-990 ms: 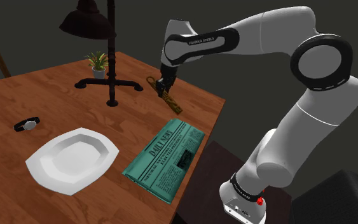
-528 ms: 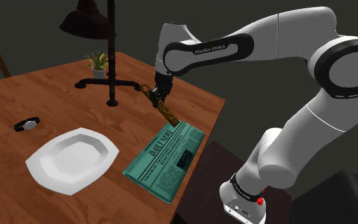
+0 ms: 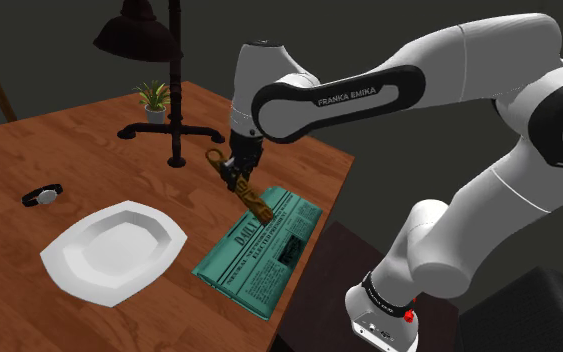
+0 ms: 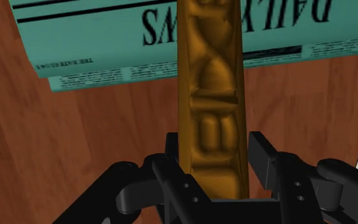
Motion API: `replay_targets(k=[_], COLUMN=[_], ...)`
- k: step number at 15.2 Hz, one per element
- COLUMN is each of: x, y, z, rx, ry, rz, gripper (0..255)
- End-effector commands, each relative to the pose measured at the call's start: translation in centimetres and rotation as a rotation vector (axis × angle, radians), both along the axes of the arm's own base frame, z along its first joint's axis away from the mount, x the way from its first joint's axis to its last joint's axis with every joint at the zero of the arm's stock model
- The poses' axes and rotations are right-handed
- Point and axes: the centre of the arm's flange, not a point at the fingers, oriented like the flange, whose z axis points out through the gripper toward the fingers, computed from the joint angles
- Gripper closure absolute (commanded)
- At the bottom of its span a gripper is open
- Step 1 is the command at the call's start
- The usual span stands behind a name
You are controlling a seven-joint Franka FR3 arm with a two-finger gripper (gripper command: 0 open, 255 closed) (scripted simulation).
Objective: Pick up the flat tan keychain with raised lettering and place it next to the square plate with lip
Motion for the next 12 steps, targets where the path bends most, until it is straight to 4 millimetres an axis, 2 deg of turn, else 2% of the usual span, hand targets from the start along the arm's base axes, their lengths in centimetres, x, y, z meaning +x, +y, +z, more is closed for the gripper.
replay_targets(k=[1, 12], x=[-1.5, -8.6], y=[2.1, 14.7], z=[0.1, 0.1], rx=[0.0, 0.0], ry=[0.0, 0.0], rz=[-0.002, -0.002], gripper=[255, 255])
